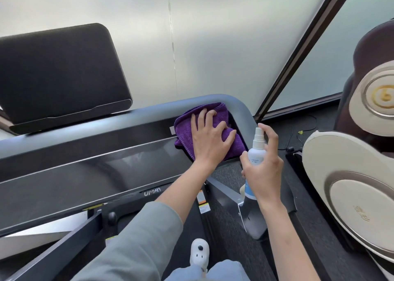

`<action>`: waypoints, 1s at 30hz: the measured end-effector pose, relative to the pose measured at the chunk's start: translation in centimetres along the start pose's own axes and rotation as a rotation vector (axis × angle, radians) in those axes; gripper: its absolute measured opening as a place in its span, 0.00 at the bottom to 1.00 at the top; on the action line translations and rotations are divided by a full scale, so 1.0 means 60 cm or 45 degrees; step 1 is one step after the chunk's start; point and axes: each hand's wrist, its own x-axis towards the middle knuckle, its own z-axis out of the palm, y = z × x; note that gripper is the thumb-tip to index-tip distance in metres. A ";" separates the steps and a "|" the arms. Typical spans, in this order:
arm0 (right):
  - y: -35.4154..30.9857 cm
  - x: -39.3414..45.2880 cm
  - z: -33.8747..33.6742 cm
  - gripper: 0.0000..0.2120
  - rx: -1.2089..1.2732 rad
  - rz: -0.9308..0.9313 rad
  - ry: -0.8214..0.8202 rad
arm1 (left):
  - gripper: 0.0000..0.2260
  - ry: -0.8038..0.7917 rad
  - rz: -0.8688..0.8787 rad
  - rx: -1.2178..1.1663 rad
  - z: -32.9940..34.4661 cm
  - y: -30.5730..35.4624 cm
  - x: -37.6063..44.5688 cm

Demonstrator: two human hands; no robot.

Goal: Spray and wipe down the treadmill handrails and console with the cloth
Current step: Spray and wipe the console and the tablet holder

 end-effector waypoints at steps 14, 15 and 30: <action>-0.017 0.007 0.012 0.31 0.010 -0.073 -0.029 | 0.14 -0.061 0.027 0.011 -0.012 -0.020 -0.015; -0.020 0.007 0.015 0.30 0.015 -0.085 -0.039 | 0.14 -0.069 0.054 -0.011 -0.015 -0.026 -0.017; -0.115 -0.057 0.121 0.31 0.029 -0.139 -0.151 | 0.13 -0.066 0.053 0.050 -0.145 -0.233 -0.087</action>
